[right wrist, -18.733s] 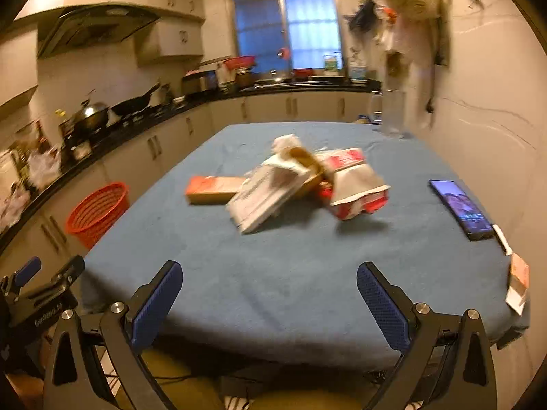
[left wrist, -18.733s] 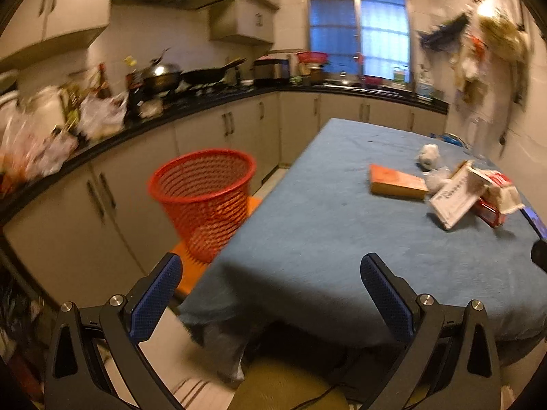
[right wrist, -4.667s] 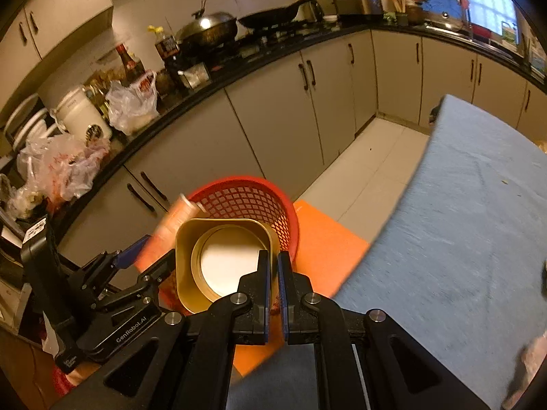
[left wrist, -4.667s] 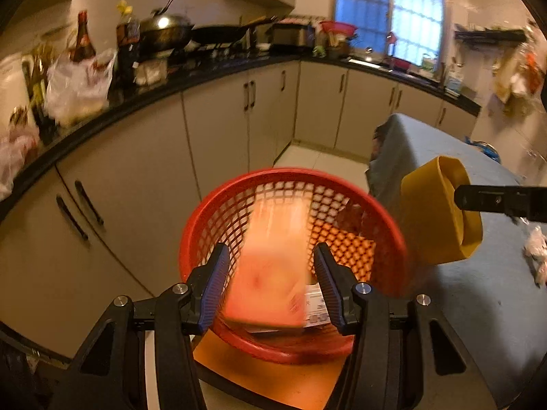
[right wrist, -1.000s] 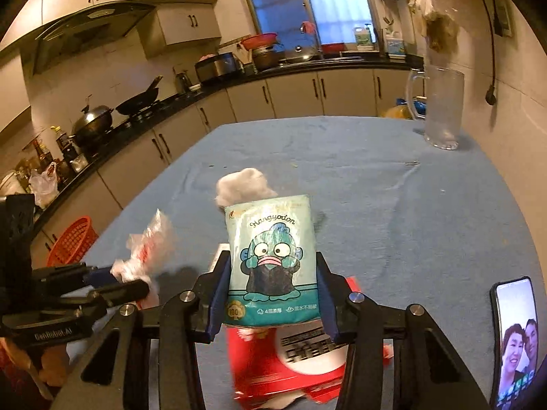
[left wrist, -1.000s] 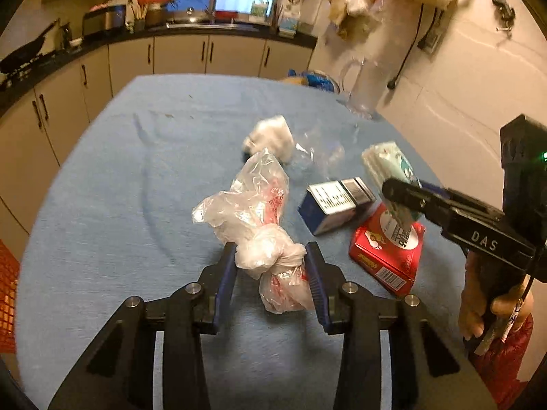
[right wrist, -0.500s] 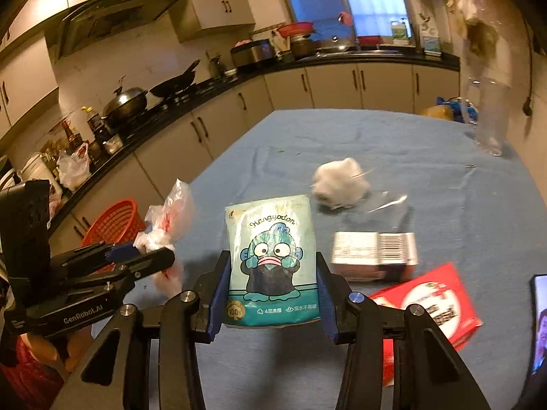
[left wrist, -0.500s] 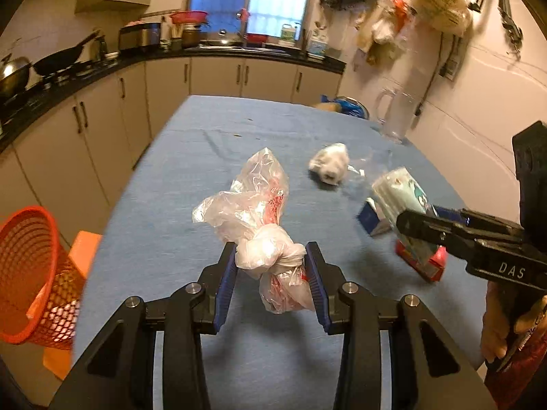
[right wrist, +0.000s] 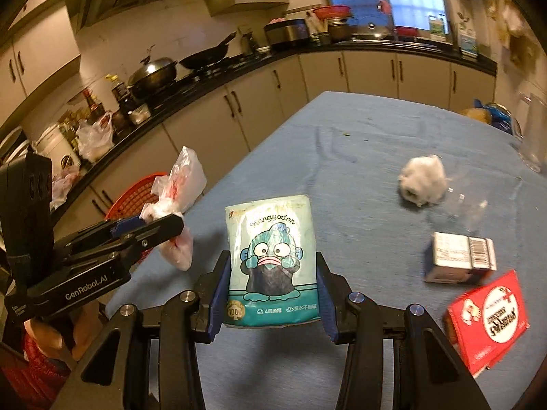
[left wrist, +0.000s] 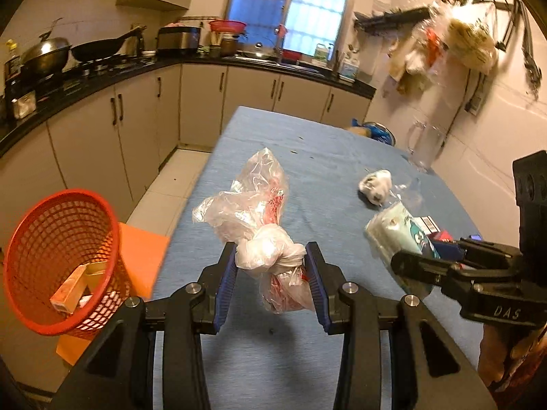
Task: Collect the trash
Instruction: 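Grasp the knotted plastic bag with the left tool while the right tool grasps the tissue pack, then carry the bag and tissue pack over the red basket and open both tools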
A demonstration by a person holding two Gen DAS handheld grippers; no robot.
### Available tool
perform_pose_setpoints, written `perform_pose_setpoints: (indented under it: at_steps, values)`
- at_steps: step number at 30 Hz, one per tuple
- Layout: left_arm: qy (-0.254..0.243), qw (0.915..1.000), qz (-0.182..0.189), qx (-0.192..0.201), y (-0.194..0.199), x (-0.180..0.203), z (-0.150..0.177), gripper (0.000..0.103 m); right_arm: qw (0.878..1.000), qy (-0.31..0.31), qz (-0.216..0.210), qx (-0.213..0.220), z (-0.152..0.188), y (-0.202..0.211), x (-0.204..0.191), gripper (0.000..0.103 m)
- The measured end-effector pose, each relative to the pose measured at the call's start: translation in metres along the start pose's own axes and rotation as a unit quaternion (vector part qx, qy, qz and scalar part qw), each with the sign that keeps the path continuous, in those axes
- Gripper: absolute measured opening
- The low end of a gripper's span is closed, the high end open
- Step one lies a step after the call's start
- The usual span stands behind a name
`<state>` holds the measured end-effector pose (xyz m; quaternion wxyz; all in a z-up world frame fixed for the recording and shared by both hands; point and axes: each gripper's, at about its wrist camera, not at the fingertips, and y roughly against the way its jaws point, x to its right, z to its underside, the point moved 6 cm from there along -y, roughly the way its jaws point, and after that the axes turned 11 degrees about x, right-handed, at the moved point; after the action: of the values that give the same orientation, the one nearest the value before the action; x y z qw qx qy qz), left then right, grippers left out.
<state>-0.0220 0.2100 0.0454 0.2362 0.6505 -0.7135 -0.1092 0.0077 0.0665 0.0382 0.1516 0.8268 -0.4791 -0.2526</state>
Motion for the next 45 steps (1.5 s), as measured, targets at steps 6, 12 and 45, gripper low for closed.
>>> perform_pose_setpoints:
  at_steps: [6, 12, 45]
  values:
    - [0.021, 0.9996, -0.014, 0.01, 0.013, -0.031, -0.004, 0.039, 1.0, 0.021, -0.017, -0.013, -0.004, -0.019, -0.033, 0.049]
    - [0.039, 0.9985, -0.034, 0.02, 0.026, -0.063, -0.005, 0.039, 0.998, 0.037, -0.037, -0.019, -0.012, -0.036, -0.064, 0.049]
    - [0.137, 0.9792, -0.15, 0.004, 0.052, -0.254, 0.016, 0.039, 0.982, 0.001, -0.145, -0.12, -0.041, -0.181, -0.202, 0.049]
